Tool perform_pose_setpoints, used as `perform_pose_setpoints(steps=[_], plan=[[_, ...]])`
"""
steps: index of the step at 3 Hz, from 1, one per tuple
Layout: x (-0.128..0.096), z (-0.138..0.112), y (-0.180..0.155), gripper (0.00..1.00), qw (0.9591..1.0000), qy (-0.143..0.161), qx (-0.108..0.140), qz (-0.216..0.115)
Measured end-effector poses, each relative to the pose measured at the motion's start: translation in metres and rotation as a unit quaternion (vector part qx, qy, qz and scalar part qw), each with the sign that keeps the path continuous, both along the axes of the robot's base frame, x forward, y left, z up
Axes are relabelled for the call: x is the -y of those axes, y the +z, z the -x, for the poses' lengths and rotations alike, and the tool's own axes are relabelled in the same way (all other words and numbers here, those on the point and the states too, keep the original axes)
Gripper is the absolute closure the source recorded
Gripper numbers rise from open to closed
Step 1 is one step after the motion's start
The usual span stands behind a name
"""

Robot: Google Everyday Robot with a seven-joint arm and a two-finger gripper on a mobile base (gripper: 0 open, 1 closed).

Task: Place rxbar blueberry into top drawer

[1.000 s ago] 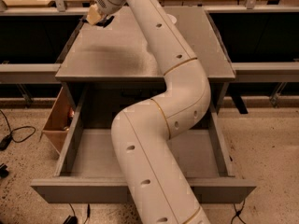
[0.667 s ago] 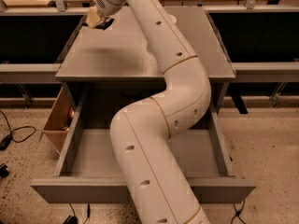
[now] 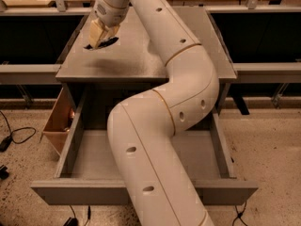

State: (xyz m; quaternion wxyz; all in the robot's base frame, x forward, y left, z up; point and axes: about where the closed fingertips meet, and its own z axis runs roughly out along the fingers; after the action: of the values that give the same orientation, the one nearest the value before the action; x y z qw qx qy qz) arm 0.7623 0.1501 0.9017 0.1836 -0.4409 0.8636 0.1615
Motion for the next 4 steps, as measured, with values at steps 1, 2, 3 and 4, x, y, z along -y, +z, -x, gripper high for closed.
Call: perform_pose_setpoints(steps=[1,2,3,4], plan=[[0.008,0.020,-0.014,1.00,0.9976,-0.022,-0.065,0.008],[0.029,0.035,-0.027,1.00,0.9909,-0.049,-0.126,-0.005],[0.056,0.053,-0.019,1.00,0.9831,-0.085,-0.162,-0.007],[0.075,0.079,-0.006,1.00,0.9759,-0.109,-0.189,0.001]])
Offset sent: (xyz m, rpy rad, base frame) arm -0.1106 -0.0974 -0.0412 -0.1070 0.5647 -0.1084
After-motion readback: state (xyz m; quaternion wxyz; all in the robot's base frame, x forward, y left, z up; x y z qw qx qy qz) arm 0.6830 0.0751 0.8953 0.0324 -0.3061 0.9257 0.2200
